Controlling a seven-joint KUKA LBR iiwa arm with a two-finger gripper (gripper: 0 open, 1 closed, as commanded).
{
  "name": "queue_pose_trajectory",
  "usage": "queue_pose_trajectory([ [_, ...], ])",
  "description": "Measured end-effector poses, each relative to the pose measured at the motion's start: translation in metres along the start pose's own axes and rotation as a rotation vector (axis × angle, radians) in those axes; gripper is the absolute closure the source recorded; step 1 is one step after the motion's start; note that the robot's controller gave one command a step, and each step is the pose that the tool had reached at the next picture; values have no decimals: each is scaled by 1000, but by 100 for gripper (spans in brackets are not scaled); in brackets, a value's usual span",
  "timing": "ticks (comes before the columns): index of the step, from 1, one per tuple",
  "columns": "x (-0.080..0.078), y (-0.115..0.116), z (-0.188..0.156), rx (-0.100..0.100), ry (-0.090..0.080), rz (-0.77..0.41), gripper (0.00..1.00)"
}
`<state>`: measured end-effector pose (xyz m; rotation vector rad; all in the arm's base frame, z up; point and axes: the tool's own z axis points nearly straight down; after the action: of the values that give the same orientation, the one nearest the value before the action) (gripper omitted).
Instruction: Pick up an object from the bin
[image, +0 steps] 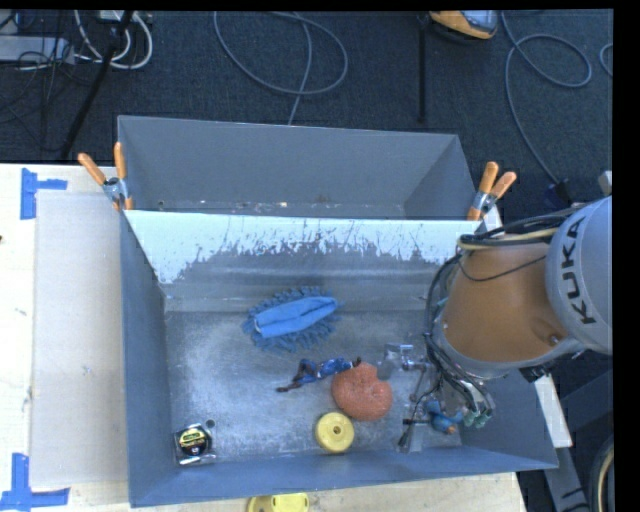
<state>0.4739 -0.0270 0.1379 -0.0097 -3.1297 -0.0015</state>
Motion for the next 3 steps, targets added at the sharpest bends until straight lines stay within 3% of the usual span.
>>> queue_pose_trajectory([
  [1, -2, 0, -4, 1, -8, -1, 0],
  [2, -69, 31, 63, 2, -16, -8, 100],
  [3, -69, 31, 63, 2, -16, -8, 100],
])
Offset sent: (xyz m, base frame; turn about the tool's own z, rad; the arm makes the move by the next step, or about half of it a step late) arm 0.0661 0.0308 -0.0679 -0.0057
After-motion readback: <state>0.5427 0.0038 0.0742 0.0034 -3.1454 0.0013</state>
